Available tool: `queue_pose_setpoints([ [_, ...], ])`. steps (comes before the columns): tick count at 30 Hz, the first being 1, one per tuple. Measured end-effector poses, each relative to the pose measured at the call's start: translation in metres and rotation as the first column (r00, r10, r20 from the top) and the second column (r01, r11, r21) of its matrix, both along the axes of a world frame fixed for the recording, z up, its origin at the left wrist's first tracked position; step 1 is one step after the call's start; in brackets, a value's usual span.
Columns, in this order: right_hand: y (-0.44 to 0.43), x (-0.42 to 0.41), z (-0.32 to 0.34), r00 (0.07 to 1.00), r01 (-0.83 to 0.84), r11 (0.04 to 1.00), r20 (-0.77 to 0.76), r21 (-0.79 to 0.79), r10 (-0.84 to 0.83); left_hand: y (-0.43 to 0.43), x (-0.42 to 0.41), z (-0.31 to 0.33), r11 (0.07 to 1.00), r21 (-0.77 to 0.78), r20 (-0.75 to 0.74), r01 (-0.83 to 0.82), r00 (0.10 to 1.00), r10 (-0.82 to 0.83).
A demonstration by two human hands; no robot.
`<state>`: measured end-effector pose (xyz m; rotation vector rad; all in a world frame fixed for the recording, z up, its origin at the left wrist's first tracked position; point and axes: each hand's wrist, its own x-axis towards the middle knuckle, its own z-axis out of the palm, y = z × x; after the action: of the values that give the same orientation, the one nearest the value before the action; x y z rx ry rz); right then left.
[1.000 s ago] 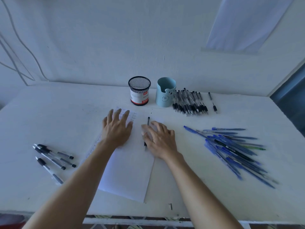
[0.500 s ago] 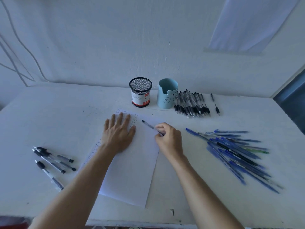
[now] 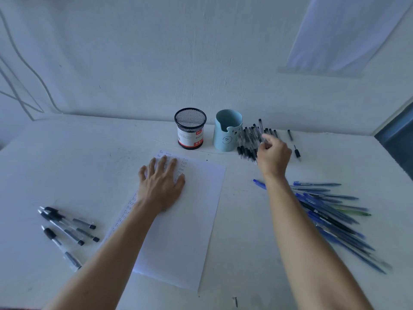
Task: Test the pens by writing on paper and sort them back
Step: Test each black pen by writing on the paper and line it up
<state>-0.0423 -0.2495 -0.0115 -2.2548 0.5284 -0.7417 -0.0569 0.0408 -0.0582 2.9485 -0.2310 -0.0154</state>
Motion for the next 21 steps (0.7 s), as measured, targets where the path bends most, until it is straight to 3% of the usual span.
queue_pose_setpoints([
  [7, -0.003, 0.025, 0.001, 0.983, -0.121, 0.977, -0.160, -0.177, 0.093, 0.001, -0.001, 0.000, 1.000, 0.005, 0.004, -0.006, 1.000, 0.006],
  [21, 0.004, 0.028, -0.003, 0.954, -0.211, 0.957, -0.254, -0.200, 0.158, 0.000, -0.003, 0.002, 1.000, -0.001, 0.010, -0.010, 1.000, 0.010],
])
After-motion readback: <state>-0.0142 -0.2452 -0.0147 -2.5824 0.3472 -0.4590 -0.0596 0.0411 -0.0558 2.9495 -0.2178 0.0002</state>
